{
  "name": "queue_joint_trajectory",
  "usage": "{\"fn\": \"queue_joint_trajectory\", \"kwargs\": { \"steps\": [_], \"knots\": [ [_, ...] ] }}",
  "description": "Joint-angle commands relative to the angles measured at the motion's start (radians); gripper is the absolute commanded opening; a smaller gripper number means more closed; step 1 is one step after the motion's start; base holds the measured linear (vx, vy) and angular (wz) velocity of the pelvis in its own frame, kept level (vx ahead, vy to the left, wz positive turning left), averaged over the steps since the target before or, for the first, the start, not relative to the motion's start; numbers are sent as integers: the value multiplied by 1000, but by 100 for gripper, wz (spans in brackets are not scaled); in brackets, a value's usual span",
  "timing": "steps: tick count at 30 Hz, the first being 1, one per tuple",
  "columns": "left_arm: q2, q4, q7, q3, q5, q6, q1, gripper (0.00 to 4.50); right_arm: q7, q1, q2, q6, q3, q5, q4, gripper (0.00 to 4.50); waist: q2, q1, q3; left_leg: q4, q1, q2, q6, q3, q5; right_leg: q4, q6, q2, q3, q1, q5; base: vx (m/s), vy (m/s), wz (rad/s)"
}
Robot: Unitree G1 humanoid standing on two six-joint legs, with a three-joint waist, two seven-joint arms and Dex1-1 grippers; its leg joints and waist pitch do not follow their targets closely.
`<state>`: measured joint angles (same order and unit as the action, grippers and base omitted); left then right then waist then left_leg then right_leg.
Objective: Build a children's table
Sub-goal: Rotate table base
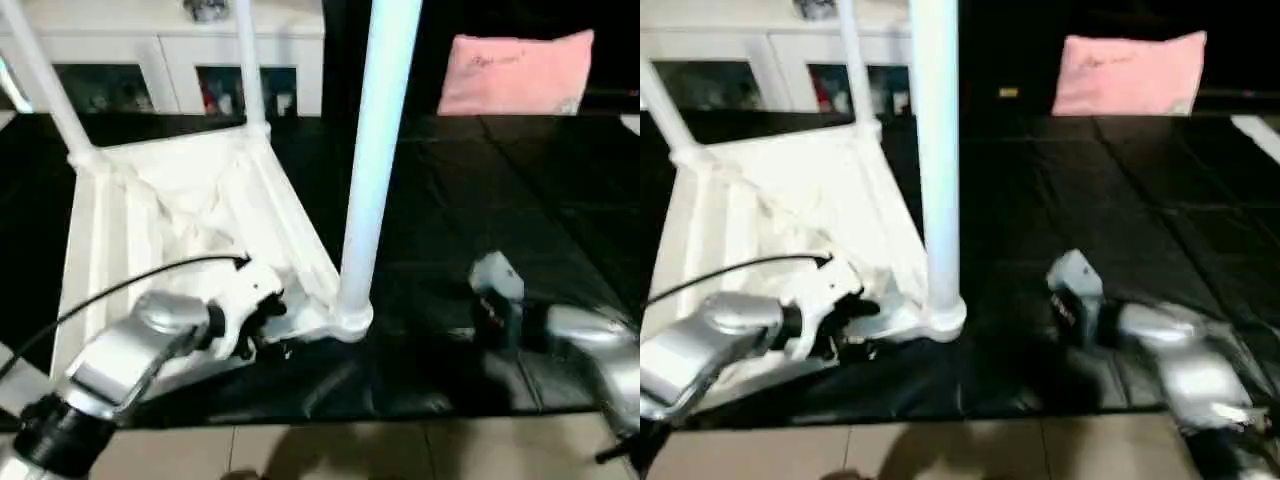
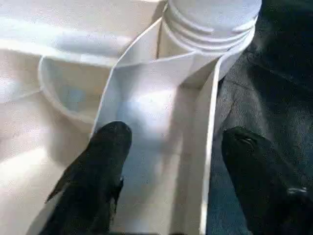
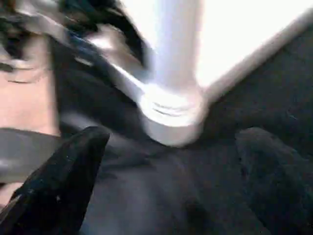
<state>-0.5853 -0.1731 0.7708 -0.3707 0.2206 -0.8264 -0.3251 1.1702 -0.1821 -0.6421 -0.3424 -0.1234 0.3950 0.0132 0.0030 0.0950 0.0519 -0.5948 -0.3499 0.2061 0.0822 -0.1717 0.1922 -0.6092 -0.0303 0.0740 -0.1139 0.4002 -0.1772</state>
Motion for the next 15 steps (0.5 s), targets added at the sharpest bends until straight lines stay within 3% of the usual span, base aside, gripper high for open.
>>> {"fn": "queue_joint_trajectory", "kwargs": {
  "steps": [1, 4, 11, 12, 15],
  "knots": [
    [-7, 0, -9, -9, -7, -17, -11, 302, 25, 12, -22, -36, 0, 20, 40, 450, -6, 6, -53, 63, -3, 13, -58, 6, 222, 115, -41, 62, 49, -49, -507, 0, 0, 0],
    [6, -2, -18, -6, -3, -26, -11, 286, 7, 14, -33, -59, 2, 29, 69, 450, -4, 7, -53, 62, -1, 12, -51, 8, 230, 118, -27, 61, 47, -45, -529, 0, 0, 0],
    [15, -3, -19, -1, -8, -34, -7, 231, -1, 13, -27, -86, -8, 23, 95, 450, -7, 10, -58, 61, -6, 15, -59, 9, 205, 109, -47, 62, 49, -48, -455, 0, 0, 0],
    [17, -4, -17, 1, -5, -36, -5, 202, -1, 13, -25, -87, -8, 20, 96, 450, -7, 11, -59, 61, -6, 15, -59, 9, 198, 107, -48, 62, 49, -49, -446, 0, 0, 0],
    [18, -3, -14, -1, 1, -40, -3, 195, -4, 12, -23, -86, -13, 15, 92, 450, -7, 14, -60, 61, -7, 17, -60, 10, 183, 103, -55, 63, 49, -50, -424, 0, 0, 0]
  ]
}}
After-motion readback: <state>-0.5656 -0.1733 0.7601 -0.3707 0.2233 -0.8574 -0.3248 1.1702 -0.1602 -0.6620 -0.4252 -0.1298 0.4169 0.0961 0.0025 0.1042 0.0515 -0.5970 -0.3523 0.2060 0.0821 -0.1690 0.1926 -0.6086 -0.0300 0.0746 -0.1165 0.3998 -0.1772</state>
